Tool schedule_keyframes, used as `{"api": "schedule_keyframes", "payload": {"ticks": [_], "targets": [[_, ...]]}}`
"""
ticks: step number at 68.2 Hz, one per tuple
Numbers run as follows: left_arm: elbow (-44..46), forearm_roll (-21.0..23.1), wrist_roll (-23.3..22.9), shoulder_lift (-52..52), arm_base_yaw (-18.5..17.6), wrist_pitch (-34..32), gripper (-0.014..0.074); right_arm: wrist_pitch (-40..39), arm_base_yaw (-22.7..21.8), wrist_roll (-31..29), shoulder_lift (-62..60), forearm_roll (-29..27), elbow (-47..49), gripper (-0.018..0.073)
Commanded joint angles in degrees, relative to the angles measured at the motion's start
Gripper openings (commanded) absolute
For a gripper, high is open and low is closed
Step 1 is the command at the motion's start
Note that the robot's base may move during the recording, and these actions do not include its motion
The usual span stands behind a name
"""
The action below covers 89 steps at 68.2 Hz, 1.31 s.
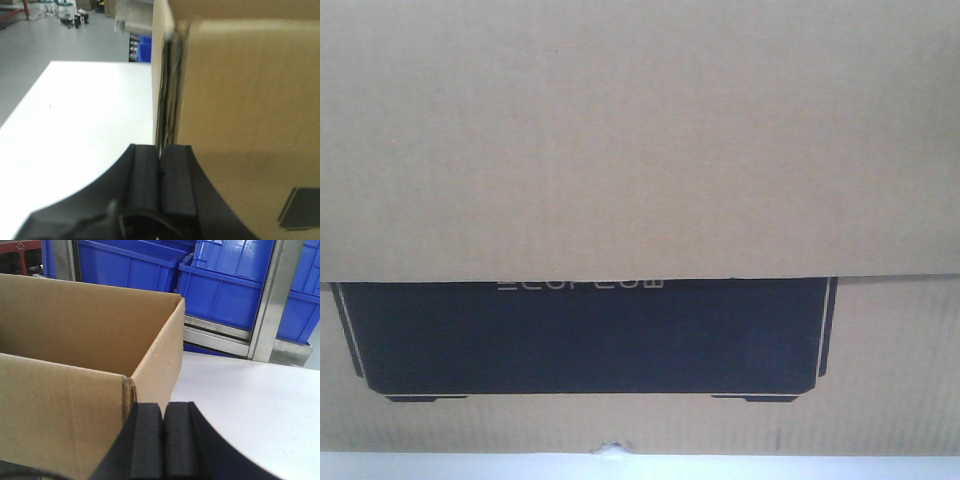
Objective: Grab box from left shelf to table start
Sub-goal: 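Open both grippers and release the box walls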
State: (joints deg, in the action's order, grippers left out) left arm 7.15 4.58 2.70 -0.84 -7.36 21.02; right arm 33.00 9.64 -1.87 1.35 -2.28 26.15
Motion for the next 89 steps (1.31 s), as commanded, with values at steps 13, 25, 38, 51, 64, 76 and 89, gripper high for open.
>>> {"api": "schedule_keyframes", "payload": {"ticks": [13, 25, 38, 51, 64, 76, 89], "targets": [[-8.68, 0.71, -0.07, -0.72, 4.88, -22.30, -0.0099, -5.44, -0.03, -0.18, 0.72, 0.51, 1.51, 0.0058], [-8.73, 0.71, -0.07, -0.72, 4.88, -21.02, -0.0099, -5.38, -0.03, -0.19, 0.72, 0.51, 1.51, 0.0058], [-8.73, 0.71, -0.07, -0.62, 4.88, -21.02, -0.0099, -5.38, -0.03, -0.19, 0.72, 0.51, 1.51, 0.0058], [-8.73, 0.71, -0.07, -0.62, 4.88, -21.02, -0.0099, -5.38, -0.03, -0.19, 0.72, 0.51, 1.51, 0.0058], [-8.73, 0.71, -0.07, -0.62, 4.88, -21.02, -0.0099, -5.38, -0.03, -0.19, 0.72, 0.51, 1.51, 0.0058], [-8.73, 0.71, -0.07, -0.62, 4.88, -21.02, -0.0099, -5.38, -0.03, -0.19, 0.72, 0.51, 1.51, 0.0058], [-8.73, 0.71, -0.07, -0.62, 4.88, -21.02, -0.0099, -8.86, -1.59, -0.72, 0.72, 2.28, -1.68, 0.0058]]}}
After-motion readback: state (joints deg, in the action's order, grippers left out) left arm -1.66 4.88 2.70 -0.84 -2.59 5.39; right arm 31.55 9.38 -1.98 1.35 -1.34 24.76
